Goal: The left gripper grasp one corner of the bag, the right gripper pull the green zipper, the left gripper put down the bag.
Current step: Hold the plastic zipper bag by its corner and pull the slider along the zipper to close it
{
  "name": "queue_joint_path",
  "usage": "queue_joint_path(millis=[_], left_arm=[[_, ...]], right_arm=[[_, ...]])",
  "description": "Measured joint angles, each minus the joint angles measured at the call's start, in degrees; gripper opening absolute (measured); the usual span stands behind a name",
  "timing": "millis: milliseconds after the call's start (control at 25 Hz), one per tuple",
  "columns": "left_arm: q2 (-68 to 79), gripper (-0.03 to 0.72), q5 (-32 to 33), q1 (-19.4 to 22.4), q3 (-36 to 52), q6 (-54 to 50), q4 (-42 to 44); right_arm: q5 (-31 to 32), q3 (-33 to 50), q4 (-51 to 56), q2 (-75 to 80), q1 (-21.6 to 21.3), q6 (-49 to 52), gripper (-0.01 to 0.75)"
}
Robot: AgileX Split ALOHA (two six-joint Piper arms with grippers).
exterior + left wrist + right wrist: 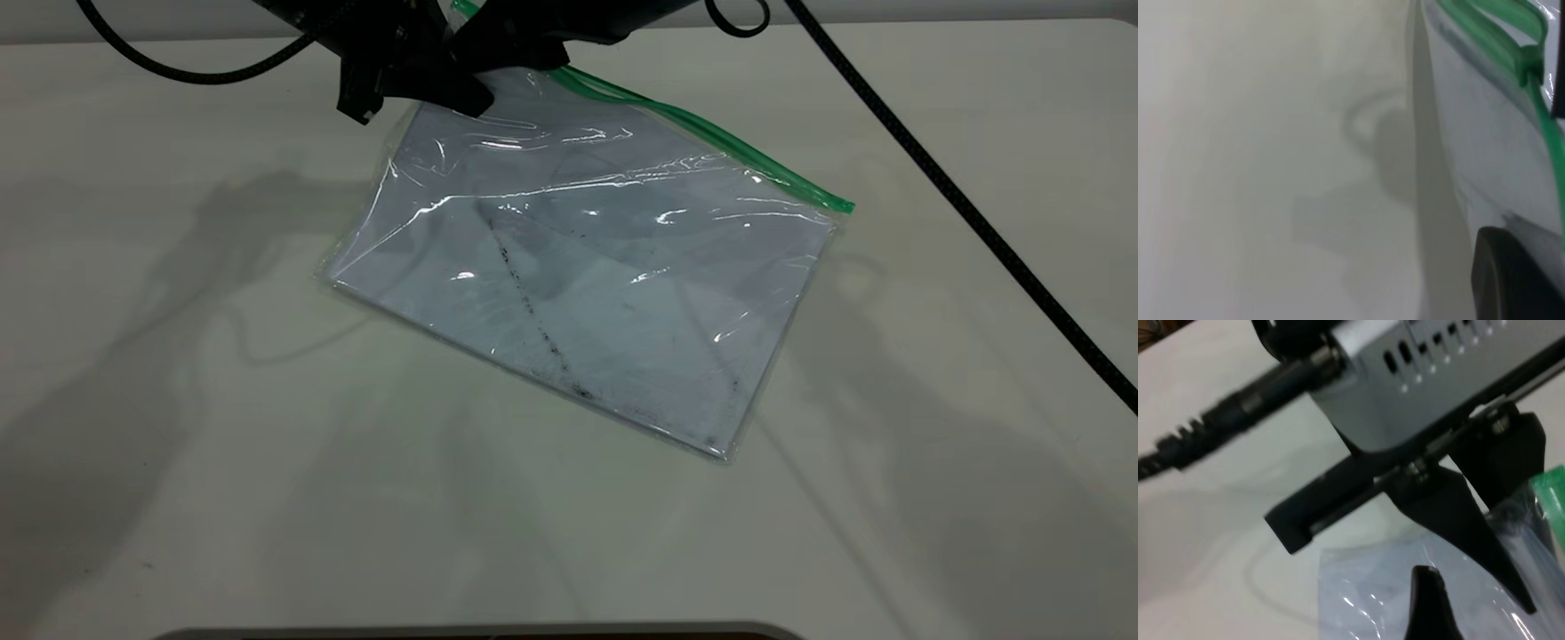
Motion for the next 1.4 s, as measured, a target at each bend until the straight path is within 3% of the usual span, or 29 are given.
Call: queue_joint_path(millis=[320, 760, 1400], left_arm=[[0.0, 0.064, -0.33, 0.0, 0.0, -0.05, 0.3], [0.0, 0.064, -0.21, -0.02, 0.0, -0.05, 1.37], [0.0, 0.065, -0.69, -0.02, 0.0, -0.12, 1.58]], right_arm=[[-2.37, 0.0, -0.05, 0.29, 0.13, 0.59, 0.482], [-7.6, -0.05, -1.25, -1.48, -0.33, 0.28, 0.479], [-7.33, -0.05, 1.74, 1.22, -0.9, -0.53, 0.449]])
